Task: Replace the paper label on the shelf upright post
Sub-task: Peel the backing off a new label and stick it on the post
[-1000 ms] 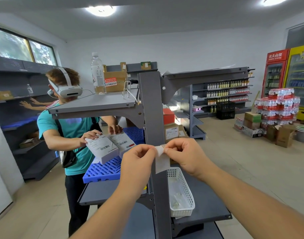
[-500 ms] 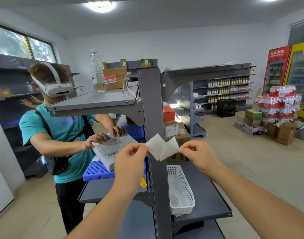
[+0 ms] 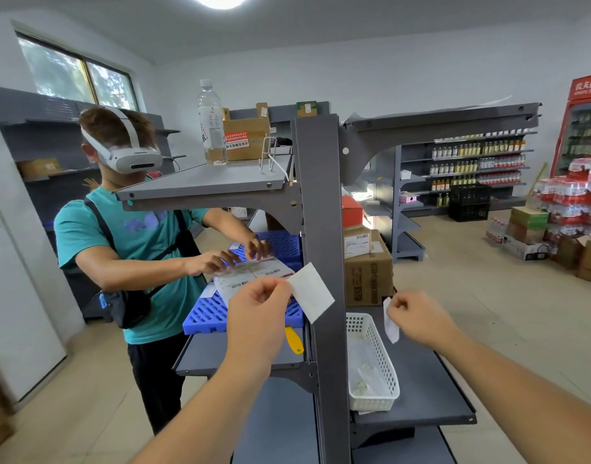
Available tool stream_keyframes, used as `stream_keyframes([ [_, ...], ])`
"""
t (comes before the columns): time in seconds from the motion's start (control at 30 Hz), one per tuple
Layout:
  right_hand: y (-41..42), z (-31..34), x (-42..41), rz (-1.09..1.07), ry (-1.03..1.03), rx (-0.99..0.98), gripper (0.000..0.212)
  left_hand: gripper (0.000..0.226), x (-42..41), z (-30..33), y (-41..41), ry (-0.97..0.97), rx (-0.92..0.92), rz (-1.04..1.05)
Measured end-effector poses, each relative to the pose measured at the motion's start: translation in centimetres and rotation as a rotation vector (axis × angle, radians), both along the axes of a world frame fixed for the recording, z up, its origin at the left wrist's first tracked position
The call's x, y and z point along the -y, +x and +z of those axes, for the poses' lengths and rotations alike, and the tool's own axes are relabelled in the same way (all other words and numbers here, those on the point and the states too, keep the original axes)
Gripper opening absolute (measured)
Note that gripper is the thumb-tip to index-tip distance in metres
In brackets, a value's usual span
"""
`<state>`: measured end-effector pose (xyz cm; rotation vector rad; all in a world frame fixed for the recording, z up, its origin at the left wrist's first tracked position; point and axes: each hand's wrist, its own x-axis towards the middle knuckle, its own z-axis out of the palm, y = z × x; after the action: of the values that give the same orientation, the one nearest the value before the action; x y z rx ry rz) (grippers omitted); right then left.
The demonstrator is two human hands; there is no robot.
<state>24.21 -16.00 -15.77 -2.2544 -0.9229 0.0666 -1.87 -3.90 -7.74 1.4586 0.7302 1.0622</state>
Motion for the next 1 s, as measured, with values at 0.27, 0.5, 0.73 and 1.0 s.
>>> stream_keyframes([
  [0.27, 1.6, -2.8, -3.3, 0.102, -0.333, 0.201, 0.022, 0.015, -1.5, -1.1, -1.3, 0.023, -0.057, 0.046],
  [0.5, 2.5, -4.3, -6.1, 0.118, -0.423, 0.27, 0.018, 0.015, -2.6, -1.7, -1.8, 0.012, -0.084, 0.098],
  [0.73, 3.0, -5.1, -7.2, 0.169, -0.376, 0.27, 0.012, 0.014, -3.4, -2.0, -1.9, 0.015, -0.107, 0.124],
  [1.0, 3.1, -4.6, -7.1, 0.17, -0.386, 0.266, 0.037, 0.014, -3.4, -2.3, -1.0, 0.016, -0.122, 0.122],
])
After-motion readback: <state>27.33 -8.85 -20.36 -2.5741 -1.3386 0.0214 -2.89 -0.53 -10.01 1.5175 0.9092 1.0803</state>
